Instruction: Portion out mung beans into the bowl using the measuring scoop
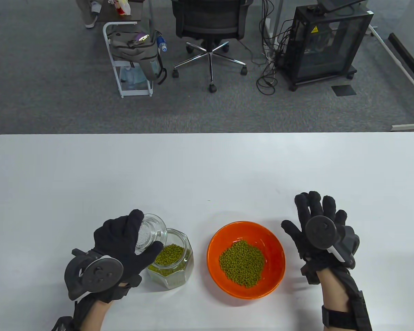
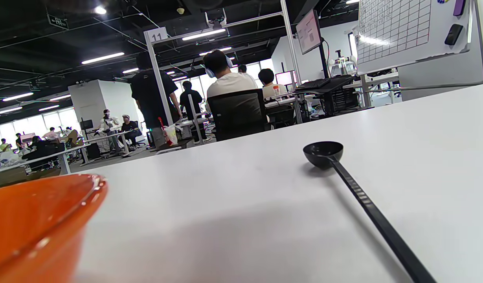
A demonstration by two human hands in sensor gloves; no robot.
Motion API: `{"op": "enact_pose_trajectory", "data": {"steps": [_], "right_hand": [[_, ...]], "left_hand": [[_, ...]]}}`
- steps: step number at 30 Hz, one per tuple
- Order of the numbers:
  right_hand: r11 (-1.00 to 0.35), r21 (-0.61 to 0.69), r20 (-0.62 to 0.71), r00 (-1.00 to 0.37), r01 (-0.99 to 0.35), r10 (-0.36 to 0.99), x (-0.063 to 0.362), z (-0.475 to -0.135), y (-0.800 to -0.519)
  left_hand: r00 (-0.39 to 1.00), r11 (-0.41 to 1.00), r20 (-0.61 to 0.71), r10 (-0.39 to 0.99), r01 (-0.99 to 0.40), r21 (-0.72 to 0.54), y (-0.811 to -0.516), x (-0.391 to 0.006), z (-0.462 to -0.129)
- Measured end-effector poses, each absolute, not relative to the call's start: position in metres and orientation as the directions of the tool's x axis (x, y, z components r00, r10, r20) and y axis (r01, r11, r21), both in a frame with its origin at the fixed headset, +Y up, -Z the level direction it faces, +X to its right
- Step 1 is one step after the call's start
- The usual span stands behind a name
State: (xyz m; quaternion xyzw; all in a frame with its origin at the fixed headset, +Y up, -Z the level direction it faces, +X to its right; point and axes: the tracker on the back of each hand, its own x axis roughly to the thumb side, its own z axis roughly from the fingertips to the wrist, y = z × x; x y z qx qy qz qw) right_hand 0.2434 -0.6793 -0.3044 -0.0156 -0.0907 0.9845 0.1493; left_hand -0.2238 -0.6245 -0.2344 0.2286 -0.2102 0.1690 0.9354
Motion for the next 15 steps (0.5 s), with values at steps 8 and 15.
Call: {"op": "enact_pose_trajectory", "data": {"steps": [8,15], "right_hand": [[-0.941,-0.175,-0.003,-0.956,-0.290,0.295,0.243,-0.305,-0.679],[-0.940,-0.177,-0.002,-0.955,-0.290,0.295,0.244,-0.305,-0.679]], "left_hand": [[0.856,0.898,0.486,0.177,-0.342,0.276,-0.632,-0.200,-0.240],[0.862,0.921,0.481,0.162,-0.307,0.240,-0.637,-0.194,-0.244]]}}
